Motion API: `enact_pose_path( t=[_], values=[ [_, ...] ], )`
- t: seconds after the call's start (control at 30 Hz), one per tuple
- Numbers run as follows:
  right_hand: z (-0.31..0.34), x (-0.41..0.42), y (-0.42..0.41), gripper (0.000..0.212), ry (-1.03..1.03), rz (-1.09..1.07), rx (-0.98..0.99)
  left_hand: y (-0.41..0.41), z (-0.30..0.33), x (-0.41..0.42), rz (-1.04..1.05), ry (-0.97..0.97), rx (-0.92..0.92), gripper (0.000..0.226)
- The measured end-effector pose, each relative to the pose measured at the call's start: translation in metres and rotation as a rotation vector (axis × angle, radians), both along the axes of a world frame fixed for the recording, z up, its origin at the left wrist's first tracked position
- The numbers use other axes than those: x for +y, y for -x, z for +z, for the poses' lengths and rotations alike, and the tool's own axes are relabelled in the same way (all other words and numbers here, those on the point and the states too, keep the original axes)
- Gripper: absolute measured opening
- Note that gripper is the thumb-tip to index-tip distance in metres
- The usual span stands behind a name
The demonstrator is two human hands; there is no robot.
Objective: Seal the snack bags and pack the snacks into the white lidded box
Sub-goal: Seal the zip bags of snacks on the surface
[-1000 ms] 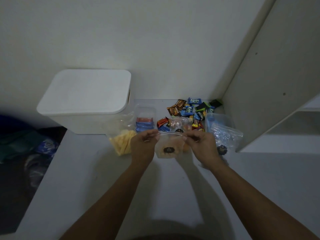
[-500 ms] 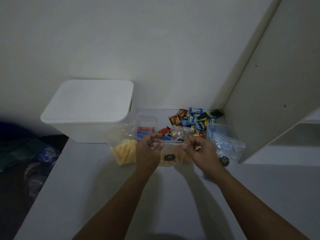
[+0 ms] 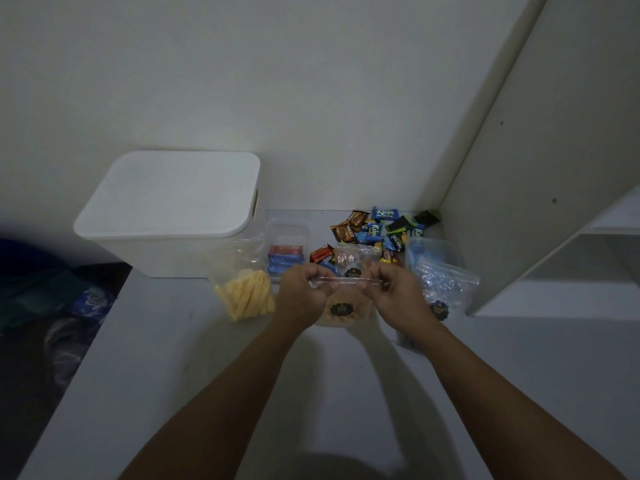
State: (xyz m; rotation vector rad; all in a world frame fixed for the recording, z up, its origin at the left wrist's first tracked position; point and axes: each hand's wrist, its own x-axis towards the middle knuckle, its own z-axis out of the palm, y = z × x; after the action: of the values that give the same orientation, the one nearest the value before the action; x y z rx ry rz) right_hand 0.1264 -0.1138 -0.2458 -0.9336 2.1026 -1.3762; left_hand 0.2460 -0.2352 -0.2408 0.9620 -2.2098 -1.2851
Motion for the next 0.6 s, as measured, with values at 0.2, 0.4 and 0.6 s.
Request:
enact_pose_path(
  t=[0.2,0.4,0.6],
  values=[
    [0.0031,-0.0033,-0.002,0.026,-0.021,0.017,0.027,-0.0017,0.0065,-0.002,-0.051,-0.043,0.062,0.006],
    [0.0036,-0.0073,-0.0024,0.01,-0.031,0.083,0.095,0.0007,0.0036,0.0002,-0.044,-0.031,0.054,0.007],
    [0.0087,-0.0038,0.0018,0.028,0.034,0.001,0.062,-0.0023,0.0102,-0.0063,0.0,-0.141,0.139,0.009]
  ],
)
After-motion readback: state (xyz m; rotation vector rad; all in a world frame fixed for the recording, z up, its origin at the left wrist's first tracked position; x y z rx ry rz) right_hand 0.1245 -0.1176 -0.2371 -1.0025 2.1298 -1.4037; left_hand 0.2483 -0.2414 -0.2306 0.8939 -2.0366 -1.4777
